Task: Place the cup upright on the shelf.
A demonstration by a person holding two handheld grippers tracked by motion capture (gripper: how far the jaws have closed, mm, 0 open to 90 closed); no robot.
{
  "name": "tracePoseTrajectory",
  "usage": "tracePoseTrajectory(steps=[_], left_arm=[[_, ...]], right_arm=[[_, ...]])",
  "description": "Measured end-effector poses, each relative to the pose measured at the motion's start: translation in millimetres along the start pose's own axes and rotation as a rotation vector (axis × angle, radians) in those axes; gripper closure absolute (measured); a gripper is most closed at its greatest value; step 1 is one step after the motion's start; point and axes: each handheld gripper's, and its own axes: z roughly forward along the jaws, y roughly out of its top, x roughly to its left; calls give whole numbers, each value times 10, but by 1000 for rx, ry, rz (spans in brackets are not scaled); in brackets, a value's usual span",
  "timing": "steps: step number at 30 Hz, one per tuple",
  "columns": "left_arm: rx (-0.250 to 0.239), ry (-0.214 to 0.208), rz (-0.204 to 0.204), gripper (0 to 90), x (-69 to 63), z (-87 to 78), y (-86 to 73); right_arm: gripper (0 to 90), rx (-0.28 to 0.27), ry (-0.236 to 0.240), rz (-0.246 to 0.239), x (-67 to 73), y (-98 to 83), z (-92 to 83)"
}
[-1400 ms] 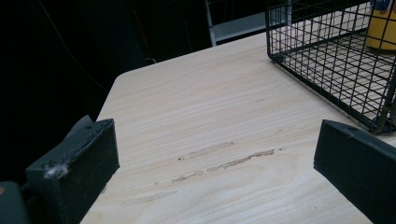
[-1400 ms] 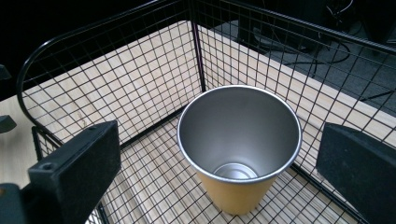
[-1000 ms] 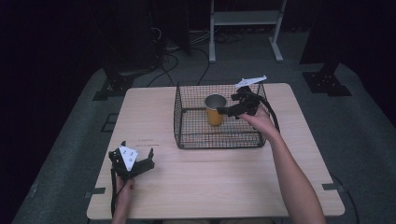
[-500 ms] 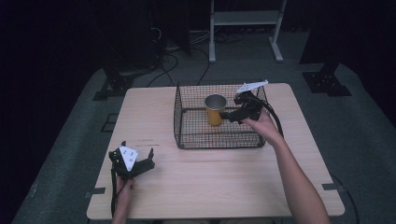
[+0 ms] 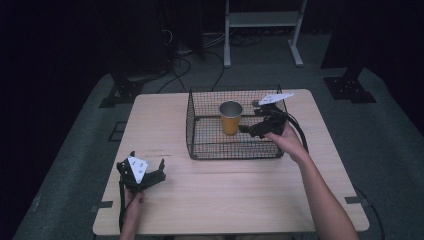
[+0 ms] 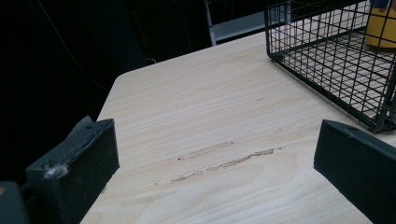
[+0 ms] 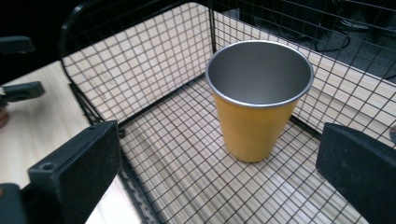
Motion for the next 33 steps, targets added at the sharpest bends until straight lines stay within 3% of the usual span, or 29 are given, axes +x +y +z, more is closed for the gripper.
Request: tracePoseTrajectory(steps=[12,21,33], left_arm=[[2,0,3,0,-4,-1,0],[1,1,4,0,-4,0,-1],[1,1,5,0,-4,0,-1]], right_arm=[[0,-9,12,-24,141,-131,-163],[0,-7,21,-16,162,-285,-224],[0,-3,17,-43,258,-452,-314]])
